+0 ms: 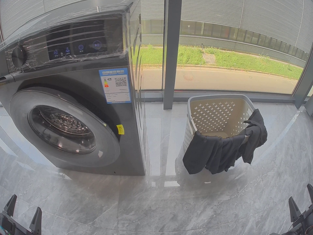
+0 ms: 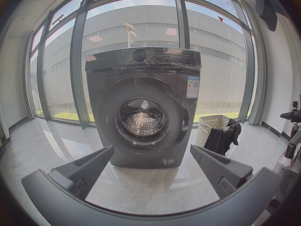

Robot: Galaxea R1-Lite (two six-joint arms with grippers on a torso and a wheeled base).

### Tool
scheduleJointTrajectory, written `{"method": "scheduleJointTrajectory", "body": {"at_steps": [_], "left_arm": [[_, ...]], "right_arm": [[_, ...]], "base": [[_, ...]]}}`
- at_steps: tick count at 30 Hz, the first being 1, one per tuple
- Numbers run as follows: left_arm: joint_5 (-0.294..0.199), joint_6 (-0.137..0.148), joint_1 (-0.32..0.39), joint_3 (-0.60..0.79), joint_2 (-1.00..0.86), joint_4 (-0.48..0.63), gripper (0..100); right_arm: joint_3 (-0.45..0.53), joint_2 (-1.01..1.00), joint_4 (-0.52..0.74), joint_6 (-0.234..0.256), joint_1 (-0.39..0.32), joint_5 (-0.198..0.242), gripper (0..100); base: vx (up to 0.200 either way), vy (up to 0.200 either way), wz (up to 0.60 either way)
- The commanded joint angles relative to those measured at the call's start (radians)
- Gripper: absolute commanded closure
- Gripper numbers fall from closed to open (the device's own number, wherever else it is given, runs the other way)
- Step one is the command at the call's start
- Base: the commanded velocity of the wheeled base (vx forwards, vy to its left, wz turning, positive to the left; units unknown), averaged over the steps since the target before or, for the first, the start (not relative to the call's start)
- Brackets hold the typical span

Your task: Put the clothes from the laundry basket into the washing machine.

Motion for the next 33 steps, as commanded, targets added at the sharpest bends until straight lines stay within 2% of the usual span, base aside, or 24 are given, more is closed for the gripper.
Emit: {"method": "scheduleJointTrajectory", "body": {"at_steps": [1, 25, 33], "left_arm": [[0.001, 0.000, 0.000, 0.015, -0.017, 0.000, 0], [0.001, -0.005, 0.000, 0.015, -0.017, 0.000, 0], [0.001, -0.002, 0.000, 0.016, -0.017, 0.000, 0]], "right_arm": [[0.018, -0.016, -0.001, 0.000, 0.001, 0.000, 0], [0.018, -0.016, -0.001, 0.000, 0.001, 0.000, 0], [0.018, -0.016, -0.001, 0.000, 0.001, 0.000, 0]], "base": [[0.000, -0.200, 0.00], [0.000, -0.200, 0.00], [0.000, 0.000, 0.00]]}}
